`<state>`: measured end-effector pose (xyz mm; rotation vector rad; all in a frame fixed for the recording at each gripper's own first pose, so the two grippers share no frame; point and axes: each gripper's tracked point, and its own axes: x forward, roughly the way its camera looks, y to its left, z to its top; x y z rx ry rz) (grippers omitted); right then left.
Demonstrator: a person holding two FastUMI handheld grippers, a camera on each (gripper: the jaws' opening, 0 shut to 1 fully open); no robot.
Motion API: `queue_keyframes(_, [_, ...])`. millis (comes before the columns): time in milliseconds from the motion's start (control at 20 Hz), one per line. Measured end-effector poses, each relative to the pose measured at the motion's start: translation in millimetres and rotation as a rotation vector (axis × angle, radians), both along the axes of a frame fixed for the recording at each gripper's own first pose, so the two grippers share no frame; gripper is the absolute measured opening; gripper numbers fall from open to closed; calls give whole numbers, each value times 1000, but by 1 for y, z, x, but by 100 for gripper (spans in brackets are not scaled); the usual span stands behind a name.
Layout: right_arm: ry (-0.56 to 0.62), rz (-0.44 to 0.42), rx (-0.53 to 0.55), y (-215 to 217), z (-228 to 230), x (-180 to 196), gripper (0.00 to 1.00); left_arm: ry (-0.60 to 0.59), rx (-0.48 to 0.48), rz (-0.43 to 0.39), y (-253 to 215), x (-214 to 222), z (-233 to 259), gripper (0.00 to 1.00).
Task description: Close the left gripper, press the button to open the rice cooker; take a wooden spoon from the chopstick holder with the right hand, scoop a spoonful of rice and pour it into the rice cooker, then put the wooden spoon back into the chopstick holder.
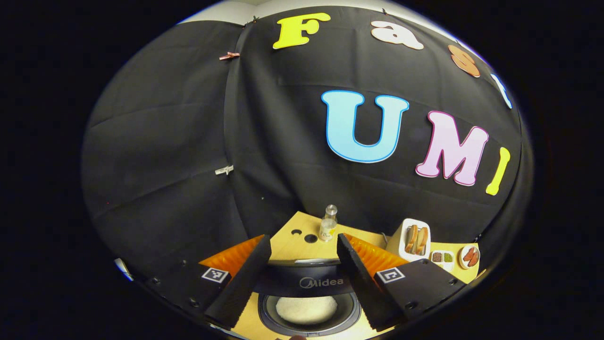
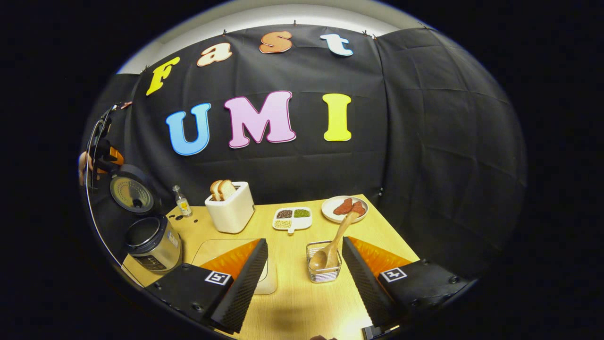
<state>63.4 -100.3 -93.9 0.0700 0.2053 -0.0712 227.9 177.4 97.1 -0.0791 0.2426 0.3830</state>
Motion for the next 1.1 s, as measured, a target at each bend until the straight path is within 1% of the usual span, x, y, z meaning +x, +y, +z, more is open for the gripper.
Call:
queue_keyframes(200, [29, 56, 4, 14, -12, 8, 99, 51, -22, 2, -17, -28, -37, 99])
queue_keyframes(350, [50, 98, -2, 23, -20, 10, 99, 119, -42, 0, -31, -43, -76, 99])
queue_keyframes(600, [75, 145, -15, 30, -29, 15, 99, 184, -76, 15, -42, -53, -131, 99])
queue_keyframes(800, [93, 163, -32, 28, -37, 15, 99, 245, -75, 18, -42, -62, -183, 99])
queue_keyframes(900, [106, 172, -38, 28, -42, 14, 99, 264, -88, 23, -55, -58, -194, 99])
queue_keyframes(1050, [117, 187, -50, 29, -47, 15, 99, 300, -96, 26, -56, -60, -219, 99])
queue_keyframes(1100, [116, 190, -51, 29, -46, 14, 99, 274, -76, 24, -56, -59, -216, 99])
